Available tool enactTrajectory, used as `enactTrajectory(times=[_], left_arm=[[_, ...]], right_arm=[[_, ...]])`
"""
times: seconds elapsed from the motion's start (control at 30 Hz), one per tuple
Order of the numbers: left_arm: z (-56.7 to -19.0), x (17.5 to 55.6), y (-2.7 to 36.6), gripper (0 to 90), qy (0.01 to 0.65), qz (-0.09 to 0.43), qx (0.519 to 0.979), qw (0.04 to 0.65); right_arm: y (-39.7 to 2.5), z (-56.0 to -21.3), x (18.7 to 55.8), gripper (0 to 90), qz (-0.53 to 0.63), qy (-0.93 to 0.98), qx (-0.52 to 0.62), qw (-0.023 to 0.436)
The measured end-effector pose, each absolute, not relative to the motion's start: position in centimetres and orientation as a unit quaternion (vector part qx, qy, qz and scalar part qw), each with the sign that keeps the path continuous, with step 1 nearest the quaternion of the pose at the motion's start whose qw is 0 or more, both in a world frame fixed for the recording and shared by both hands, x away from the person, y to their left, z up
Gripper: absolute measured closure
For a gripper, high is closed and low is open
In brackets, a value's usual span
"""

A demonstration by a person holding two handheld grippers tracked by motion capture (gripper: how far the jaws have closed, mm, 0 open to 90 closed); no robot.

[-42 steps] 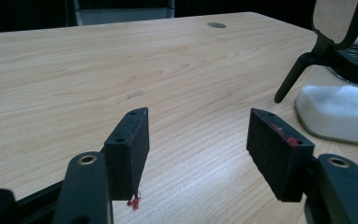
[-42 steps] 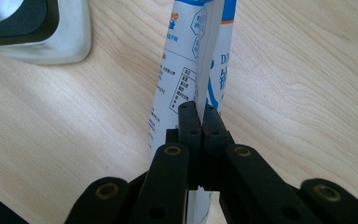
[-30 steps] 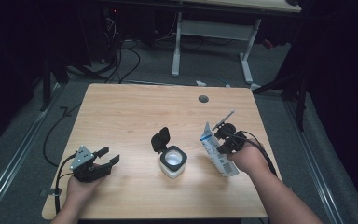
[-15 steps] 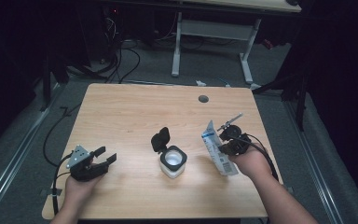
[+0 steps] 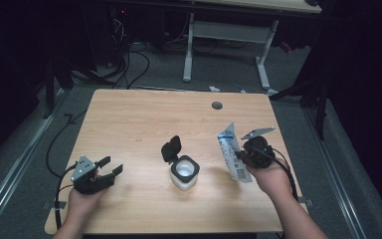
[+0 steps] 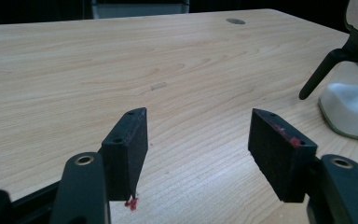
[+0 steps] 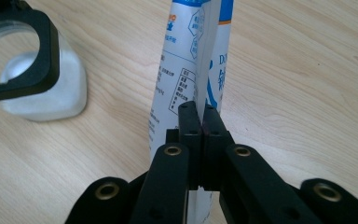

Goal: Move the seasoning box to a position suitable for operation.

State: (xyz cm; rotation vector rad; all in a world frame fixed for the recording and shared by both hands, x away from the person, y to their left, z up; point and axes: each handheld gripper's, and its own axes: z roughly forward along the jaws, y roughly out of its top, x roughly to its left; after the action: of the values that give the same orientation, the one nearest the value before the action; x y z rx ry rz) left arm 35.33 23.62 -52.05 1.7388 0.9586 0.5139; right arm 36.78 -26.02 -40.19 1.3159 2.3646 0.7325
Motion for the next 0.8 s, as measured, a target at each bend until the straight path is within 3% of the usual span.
enactTrajectory(times=[0.8], left_arm=[[-52.4,35.2,23.1,40.5,0.380,0.216,0.743,0.507]], right_arm=[[-28.3,-42.9,34.2,89.8,0.376,0.760,0.487,0.208]])
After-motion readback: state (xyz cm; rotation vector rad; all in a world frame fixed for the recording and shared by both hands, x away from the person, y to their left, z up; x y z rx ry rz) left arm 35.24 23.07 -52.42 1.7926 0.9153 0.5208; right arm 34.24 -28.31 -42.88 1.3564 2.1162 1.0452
